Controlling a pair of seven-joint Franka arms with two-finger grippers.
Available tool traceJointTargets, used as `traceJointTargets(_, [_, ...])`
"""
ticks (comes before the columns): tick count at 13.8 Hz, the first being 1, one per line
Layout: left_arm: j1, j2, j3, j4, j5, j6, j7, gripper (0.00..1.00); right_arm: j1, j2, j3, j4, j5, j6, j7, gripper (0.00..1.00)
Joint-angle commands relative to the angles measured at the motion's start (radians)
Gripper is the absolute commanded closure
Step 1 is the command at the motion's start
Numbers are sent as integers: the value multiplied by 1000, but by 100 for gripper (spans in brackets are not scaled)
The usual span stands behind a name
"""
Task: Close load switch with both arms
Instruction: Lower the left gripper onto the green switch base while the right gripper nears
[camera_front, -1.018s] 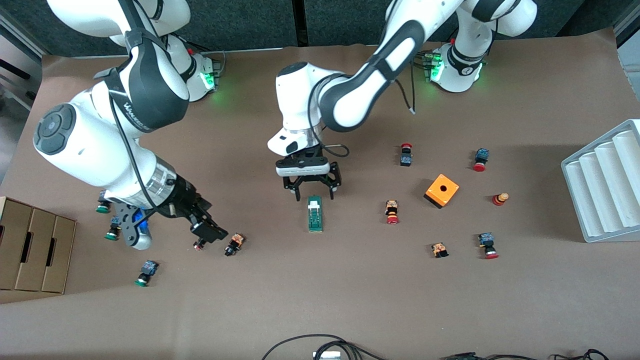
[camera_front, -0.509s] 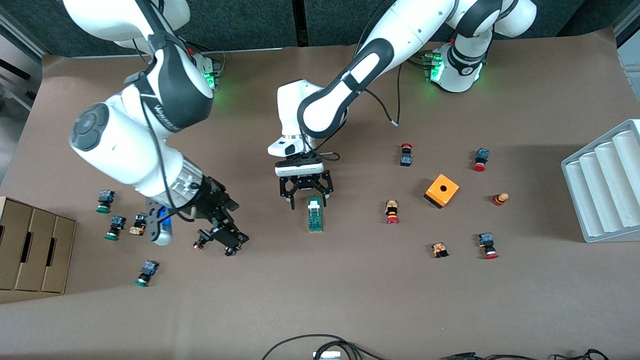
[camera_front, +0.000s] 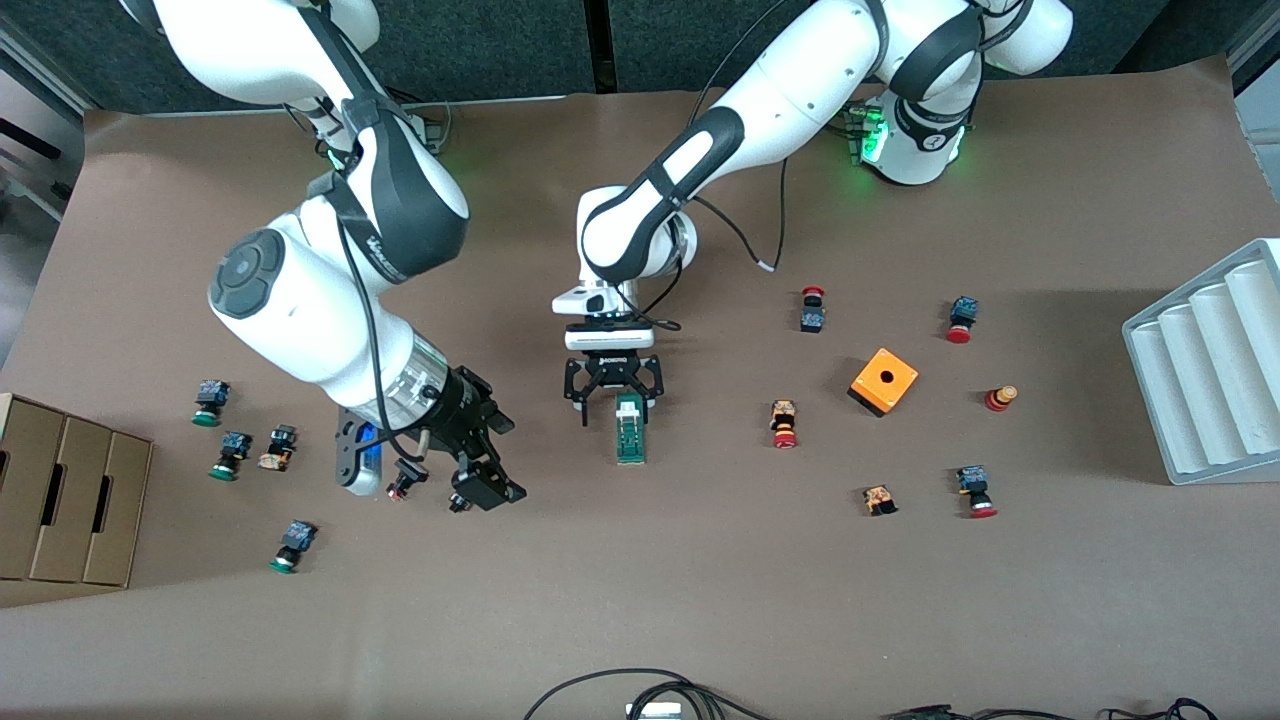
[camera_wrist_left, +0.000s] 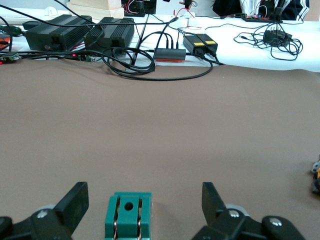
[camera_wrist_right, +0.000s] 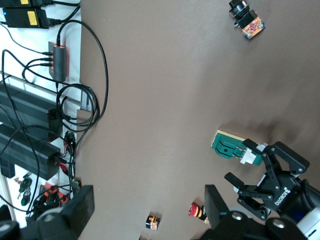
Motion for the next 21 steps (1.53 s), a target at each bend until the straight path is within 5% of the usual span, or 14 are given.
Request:
traceJointTargets(1, [-7, -5, 6, -35, 69, 0, -70, 0, 5, 49, -8, 46, 24, 18, 19, 2])
traceJointTargets(21, [-49, 78, -77, -94, 178, -235, -176, 0, 56, 143, -17, 46, 14, 65, 64, 2])
